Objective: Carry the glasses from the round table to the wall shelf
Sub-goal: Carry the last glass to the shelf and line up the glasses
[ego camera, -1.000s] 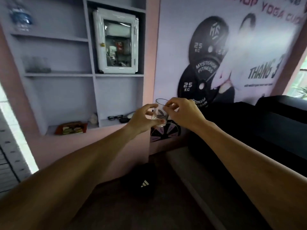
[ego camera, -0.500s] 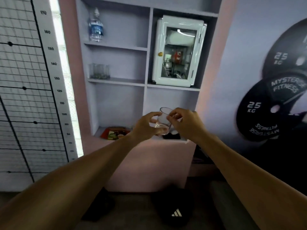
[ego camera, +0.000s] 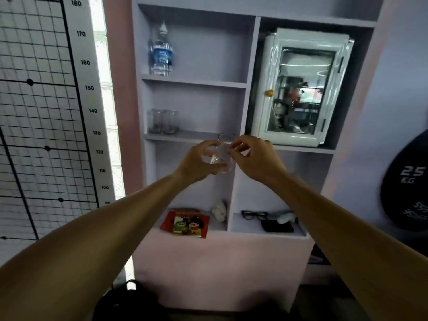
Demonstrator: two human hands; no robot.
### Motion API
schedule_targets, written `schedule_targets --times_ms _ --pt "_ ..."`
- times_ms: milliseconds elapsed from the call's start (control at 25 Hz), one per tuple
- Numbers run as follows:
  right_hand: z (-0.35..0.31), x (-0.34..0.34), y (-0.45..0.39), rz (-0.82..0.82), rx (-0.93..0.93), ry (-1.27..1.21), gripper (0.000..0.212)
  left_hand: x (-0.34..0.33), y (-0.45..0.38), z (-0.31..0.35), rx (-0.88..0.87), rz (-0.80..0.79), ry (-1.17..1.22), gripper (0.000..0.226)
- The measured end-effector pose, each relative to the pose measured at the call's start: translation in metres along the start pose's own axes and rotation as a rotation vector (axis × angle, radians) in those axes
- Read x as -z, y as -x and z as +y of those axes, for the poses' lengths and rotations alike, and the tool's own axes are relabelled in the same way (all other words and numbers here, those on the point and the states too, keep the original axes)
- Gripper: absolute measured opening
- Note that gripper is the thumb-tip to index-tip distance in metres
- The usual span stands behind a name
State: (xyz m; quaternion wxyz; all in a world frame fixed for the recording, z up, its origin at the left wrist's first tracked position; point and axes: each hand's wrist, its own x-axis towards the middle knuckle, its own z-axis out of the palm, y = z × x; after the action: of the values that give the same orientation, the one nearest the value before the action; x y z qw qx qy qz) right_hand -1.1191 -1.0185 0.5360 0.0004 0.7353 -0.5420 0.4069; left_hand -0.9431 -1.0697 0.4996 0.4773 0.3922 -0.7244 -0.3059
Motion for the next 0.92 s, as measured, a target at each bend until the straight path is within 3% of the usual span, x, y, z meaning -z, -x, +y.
schedule_targets --times_ms 560,920 --pt "0.042 -0.116 -0.201 -0.025 0.141 -0.094 0.011 0.074 -0.161 -0.089 0.025 0.167 -0.118 0.073" --pt "0.067 -0.154 -0.274 -0.042 0.156 -0.138 0.012 0.087 -0.229 -0.118 0.045 0.254 -0.314 0.072"
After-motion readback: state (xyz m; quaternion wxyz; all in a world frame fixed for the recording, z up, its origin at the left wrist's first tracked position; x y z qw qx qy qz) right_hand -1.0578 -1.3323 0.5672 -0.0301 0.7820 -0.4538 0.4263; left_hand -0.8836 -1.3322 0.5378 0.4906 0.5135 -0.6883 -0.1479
